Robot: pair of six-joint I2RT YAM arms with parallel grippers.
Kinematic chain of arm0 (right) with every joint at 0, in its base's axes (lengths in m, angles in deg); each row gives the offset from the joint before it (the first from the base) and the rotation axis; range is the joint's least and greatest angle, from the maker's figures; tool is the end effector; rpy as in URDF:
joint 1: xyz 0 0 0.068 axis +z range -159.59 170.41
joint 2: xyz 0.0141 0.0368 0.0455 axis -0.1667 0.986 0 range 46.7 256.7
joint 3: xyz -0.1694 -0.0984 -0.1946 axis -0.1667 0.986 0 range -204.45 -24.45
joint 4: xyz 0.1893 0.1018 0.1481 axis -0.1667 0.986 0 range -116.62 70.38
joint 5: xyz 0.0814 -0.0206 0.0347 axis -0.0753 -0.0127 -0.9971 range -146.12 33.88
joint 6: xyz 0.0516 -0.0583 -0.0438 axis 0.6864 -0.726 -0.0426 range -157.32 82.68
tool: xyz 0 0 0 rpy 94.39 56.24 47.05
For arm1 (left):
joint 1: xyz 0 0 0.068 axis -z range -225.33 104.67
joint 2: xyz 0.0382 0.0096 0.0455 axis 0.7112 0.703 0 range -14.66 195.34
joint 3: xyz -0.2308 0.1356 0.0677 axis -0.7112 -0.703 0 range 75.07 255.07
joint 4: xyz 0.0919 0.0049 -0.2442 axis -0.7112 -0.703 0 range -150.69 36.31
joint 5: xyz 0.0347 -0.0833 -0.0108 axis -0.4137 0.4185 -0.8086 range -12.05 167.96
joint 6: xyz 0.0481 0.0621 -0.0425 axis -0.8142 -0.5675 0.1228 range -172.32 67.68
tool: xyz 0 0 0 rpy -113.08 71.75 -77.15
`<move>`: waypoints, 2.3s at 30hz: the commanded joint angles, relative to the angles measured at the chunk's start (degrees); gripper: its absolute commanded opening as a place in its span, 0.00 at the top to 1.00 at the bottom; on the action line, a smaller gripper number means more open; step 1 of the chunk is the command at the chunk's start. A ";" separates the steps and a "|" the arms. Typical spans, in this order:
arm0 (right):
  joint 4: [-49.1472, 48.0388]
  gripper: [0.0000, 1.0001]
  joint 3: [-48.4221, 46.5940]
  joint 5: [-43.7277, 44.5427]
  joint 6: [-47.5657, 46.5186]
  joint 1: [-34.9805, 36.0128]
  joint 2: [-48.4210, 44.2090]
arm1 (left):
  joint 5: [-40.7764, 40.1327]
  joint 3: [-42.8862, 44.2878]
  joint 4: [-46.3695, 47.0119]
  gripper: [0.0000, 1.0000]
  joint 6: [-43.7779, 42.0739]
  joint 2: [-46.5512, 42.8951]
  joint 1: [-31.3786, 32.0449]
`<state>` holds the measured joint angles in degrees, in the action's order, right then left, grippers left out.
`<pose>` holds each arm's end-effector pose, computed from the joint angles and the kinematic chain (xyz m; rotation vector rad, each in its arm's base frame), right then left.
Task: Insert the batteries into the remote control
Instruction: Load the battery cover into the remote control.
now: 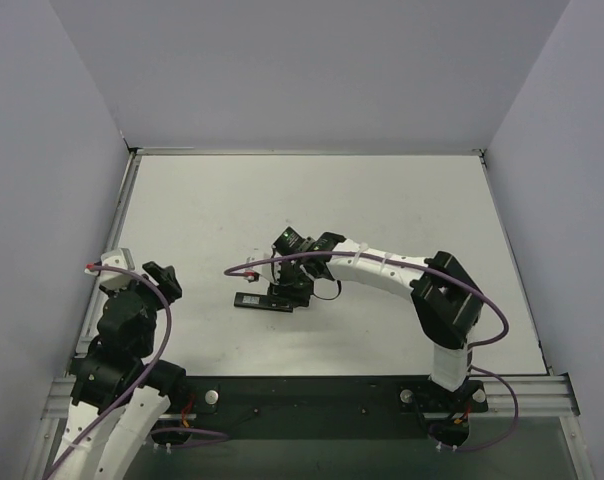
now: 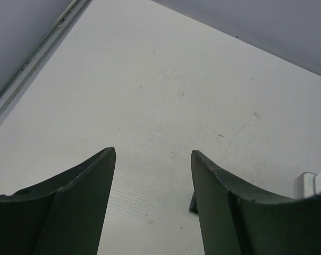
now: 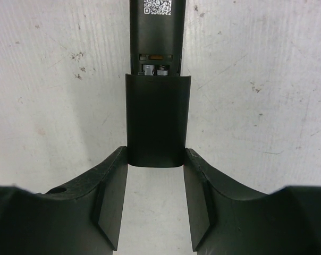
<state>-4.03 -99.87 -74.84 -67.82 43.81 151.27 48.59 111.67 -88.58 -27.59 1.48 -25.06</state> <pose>0.2313 0.3545 0.1883 -1.7716 1.7578 0.5741 0.1168 -0.0015 0.2938 -0.4244 1.7397 -0.0957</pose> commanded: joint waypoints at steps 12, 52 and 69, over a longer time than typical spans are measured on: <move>4.31 0.73 -5.18 1.76 -3.07 1.52 6.69 | -1.57 -0.39 2.20 0.32 -1.70 -1.03 -1.29; 2.46 0.55 -4.65 4.74 -4.13 2.40 8.80 | 1.24 -0.74 3.25 0.32 -2.14 -0.50 -3.75; -2.17 0.42 -0.19 0.79 4.11 1.53 -2.86 | 5.19 -1.18 4.13 0.32 -0.74 2.40 -4.19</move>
<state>-3.07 -102.75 -71.19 -69.72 45.93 157.70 51.15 111.04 -87.25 -29.01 1.99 -28.84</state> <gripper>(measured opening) 0.551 0.682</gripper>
